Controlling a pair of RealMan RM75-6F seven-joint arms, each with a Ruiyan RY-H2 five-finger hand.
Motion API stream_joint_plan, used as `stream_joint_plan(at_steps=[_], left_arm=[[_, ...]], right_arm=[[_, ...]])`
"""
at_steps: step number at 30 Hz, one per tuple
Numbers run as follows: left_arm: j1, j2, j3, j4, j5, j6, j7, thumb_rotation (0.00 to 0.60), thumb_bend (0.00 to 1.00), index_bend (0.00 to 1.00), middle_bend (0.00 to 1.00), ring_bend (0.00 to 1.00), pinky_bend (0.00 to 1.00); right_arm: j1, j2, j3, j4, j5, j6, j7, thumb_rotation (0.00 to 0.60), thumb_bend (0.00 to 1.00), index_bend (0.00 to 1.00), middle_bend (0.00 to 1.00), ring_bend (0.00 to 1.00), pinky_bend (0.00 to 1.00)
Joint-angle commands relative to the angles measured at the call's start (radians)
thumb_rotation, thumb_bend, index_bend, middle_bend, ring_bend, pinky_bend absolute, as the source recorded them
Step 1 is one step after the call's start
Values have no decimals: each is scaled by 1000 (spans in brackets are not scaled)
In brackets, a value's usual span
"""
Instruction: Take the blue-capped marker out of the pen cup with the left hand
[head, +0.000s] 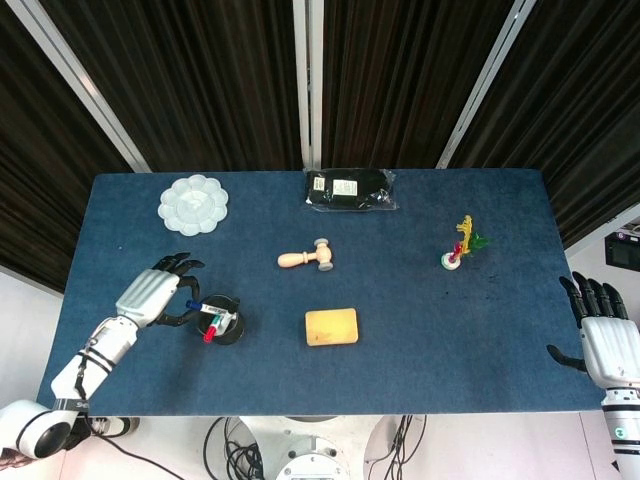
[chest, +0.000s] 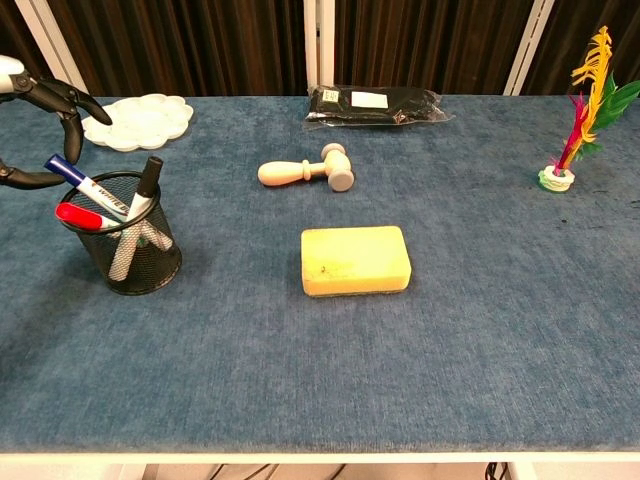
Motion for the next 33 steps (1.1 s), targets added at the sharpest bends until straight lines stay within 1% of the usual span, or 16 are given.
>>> stream_joint_plan(at_steps=[1,12,18,21,24,33], left_arm=[[-1,1,0,0,-1,-2,-2,600,311,551,155,11,110],[-3,20,3,-27,0,-2,-9,600,337,602,165,11,111],[1,67,5,-81,20,10,-22,600,348,620,175,11,112],[3,103,5,-113,19,5,-46,600,353,628,183,11,118],[12,143,2,-142,32,22,-74,600,356,628,183,11,119],[71,307,-18,-259,102,150,-175,600,363,640,202,11,119]], right_arm=[[0,0,0,0,0,0,1,600,82,0,0,0,0],[-1,0,-1,2,-2,2,7,600,82,0,0,0,0],[-4,5,-1,0,-6,10,12,600,83,0,0,0,0],[-5,7,-2,0,-10,11,18,600,85,0,0,0,0],[-4,7,-2,3,-12,10,24,600,87,0,0,0,0],[-4,8,-1,-3,-20,16,23,600,87,0,0,0,0]])
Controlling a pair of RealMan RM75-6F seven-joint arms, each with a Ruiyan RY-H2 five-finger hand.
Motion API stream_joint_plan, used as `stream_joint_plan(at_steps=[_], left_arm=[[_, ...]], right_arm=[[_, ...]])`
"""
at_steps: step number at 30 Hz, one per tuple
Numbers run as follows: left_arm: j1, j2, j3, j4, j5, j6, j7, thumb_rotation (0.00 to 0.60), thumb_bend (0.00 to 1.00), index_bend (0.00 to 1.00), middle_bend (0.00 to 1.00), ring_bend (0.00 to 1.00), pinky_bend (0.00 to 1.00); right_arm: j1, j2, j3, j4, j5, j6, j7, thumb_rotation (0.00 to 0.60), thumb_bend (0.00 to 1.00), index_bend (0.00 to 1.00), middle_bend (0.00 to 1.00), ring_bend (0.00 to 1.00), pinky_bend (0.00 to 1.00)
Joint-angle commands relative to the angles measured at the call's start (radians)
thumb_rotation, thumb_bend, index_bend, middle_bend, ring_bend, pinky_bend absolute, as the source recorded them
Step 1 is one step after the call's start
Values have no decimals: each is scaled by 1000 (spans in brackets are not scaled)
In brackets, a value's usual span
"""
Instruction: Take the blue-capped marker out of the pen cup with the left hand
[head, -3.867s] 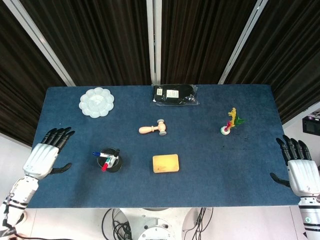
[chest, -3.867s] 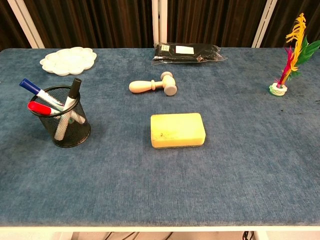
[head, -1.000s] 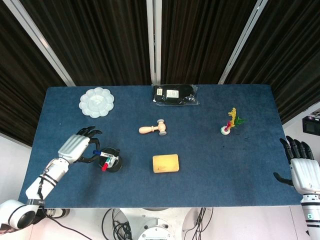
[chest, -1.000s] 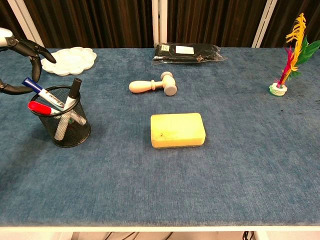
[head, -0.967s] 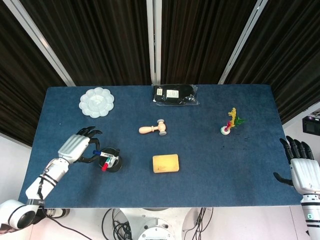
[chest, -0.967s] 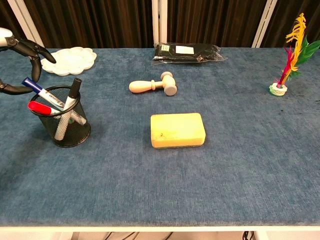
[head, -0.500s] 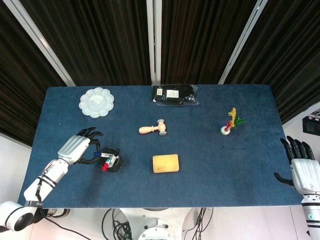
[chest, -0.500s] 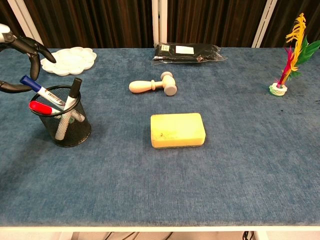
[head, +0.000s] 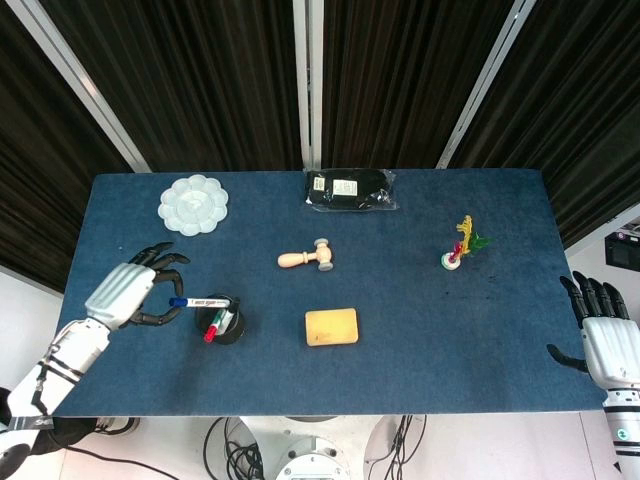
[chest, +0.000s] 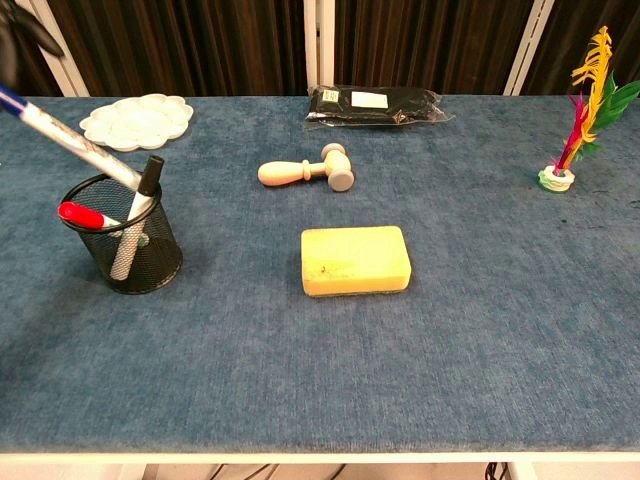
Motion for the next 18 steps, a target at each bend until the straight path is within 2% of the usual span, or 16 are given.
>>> stream_joint_plan(at_steps=[1,8,12,15,18], left_arm=[[34,66,-9,-43,31,57,-59,600,363,642,205,11,119],[50,107,-26,-28,46,94,-194,600,368,661,227,18,123],[3,80,-45,24,36,29,-271,600,367,665,233,18,124],[-40,39,-56,57,18,-30,-264,600,367,667,234,18,123],[-106,-23,-70,104,-37,-135,-242,600,371,669,234,18,124]], right_arm=[[0,-1,-1,1,-4,1,1,600,87,0,0,0,0],[6,-10,-2,10,-3,-10,3,600,87,0,0,0,0],[7,-13,-2,9,-4,-10,-1,600,87,0,0,0,0],[9,-14,-1,7,0,-13,-5,600,87,0,0,0,0],[11,-14,-1,3,0,-15,-13,600,88,0,0,0,0]])
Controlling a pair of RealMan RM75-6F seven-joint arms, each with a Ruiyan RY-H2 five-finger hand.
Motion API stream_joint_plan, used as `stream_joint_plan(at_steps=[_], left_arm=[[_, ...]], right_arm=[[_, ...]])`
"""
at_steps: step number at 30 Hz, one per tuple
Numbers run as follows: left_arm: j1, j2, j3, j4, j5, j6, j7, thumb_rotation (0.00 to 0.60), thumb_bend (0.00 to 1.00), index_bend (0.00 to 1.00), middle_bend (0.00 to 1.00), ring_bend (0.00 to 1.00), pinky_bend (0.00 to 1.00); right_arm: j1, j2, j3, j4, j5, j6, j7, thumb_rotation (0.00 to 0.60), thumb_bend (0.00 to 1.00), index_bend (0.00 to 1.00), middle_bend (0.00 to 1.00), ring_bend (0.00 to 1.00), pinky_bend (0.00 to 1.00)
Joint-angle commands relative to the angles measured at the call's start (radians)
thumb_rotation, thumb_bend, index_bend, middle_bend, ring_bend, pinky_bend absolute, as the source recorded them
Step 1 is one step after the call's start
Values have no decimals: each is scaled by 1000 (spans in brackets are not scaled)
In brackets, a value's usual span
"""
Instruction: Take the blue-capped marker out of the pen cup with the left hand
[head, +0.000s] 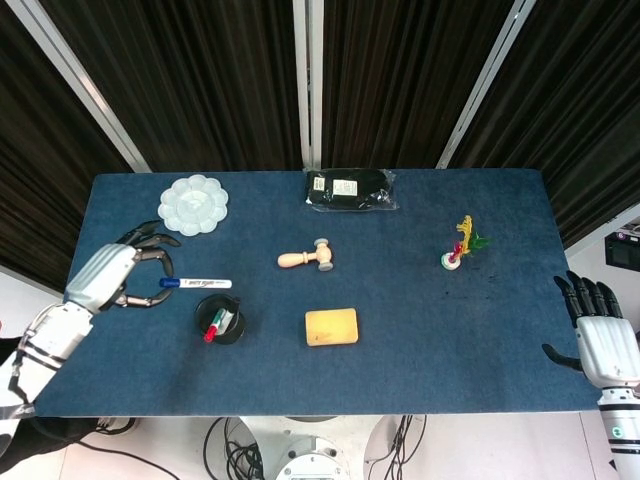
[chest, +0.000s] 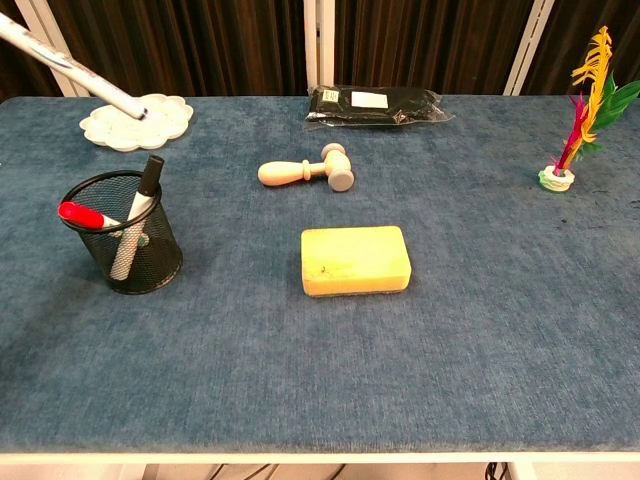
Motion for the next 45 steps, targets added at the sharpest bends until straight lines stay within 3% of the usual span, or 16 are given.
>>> stream_joint_plan(at_steps=[1,10,20,23,28,31,35,39,42,45], left_arm=[[-87,-85,-26,71,-70,-123,24,600,374,671,234,18,124],[-190,-265,-62,241,-173,-239,44,600,381,680,235,18,125],[-207,-364,-39,394,-212,-301,40,600,383,656,238,18,124],[-201,-378,-34,424,-214,-305,32,600,382,525,236,18,123],[-180,-403,-18,480,-197,-267,56,600,340,140,222,18,125],[-153,-407,-16,494,-191,-215,72,600,301,59,204,18,130],[-99,-370,-12,457,-195,-111,164,600,281,50,165,18,144],[-15,-308,6,357,-179,64,353,600,281,77,127,18,142],[85,-281,46,272,-110,255,474,600,281,86,113,5,138],[190,-311,96,291,-30,432,548,600,273,102,107,0,138]], right_arm=[[1,-1,0,-3,0,-1,-5,600,87,0,0,0,0],[3,2,5,4,24,-12,-1,600,88,0,0,0,0],[9,-10,3,31,40,-37,16,600,88,0,0,0,0],[7,-12,4,36,41,-33,24,600,88,0,0,0,0],[6,-20,5,45,37,-27,31,600,89,0,0,0,0],[8,-23,3,51,38,-34,33,600,88,0,0,0,0],[8,-23,5,53,42,-34,33,600,89,0,0,0,0],[6,-25,8,53,42,-23,19,600,89,0,0,0,0],[3,-34,8,57,31,-8,19,600,89,0,0,0,0],[-2,-49,10,70,22,10,25,600,89,0,0,0,0]])
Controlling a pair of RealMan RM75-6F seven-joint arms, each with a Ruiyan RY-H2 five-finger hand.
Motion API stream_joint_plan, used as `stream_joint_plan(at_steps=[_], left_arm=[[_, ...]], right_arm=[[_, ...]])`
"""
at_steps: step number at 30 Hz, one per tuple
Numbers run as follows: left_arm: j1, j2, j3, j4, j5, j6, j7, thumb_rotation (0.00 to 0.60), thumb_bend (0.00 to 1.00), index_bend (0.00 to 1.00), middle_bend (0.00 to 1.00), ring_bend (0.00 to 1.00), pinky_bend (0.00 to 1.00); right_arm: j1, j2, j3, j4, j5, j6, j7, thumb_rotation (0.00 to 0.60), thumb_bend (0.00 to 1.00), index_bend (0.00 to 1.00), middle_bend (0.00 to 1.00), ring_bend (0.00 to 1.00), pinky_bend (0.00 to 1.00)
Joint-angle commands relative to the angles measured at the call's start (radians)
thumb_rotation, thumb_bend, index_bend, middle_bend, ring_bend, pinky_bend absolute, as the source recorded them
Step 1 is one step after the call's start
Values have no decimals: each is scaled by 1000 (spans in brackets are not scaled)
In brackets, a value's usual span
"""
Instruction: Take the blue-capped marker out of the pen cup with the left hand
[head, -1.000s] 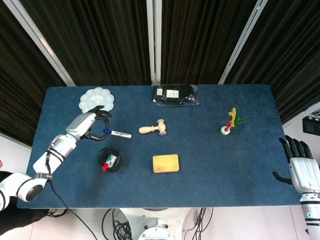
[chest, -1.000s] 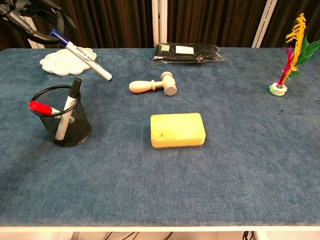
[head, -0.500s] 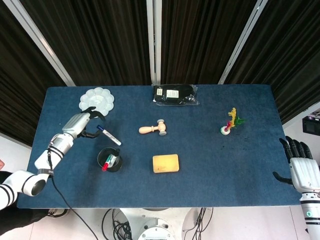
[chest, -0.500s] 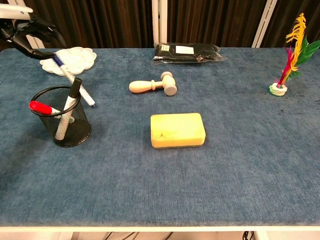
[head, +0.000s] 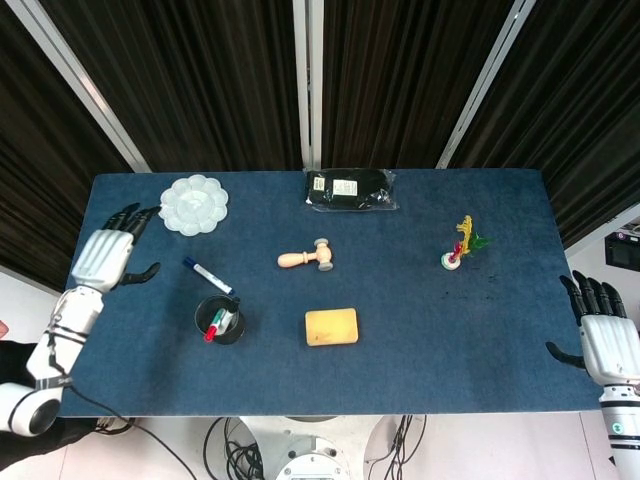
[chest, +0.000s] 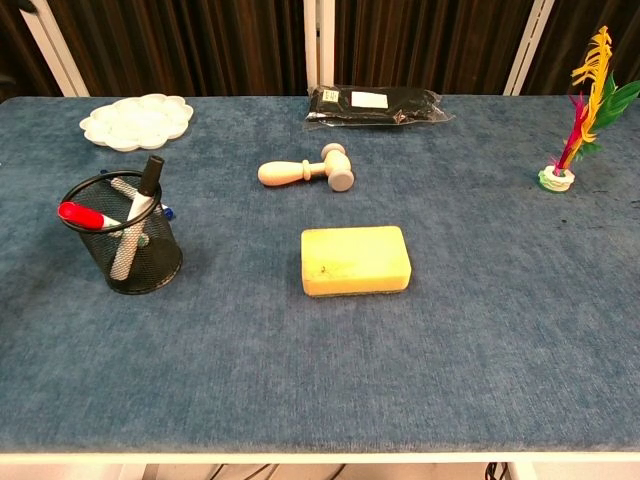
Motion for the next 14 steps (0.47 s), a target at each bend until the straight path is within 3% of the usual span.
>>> stream_joint_plan(at_steps=[1,10,14], left_arm=[[196,-4,86,-37,123,302,185,600,268,106,106,0,138],[365,-11,140,-35,127,447,212,600,243,109,98,0,128],[385,-23,148,-5,137,436,157,600,242,108,96,0,124]], right_arm=[[-6,-15,2,14,-7,17,6,600,89,0,0,0,0],[-11,-36,-10,44,-22,17,25,600,89,0,0,0,0],[-13,-38,-13,50,-24,12,36,600,90,0,0,0,0]])
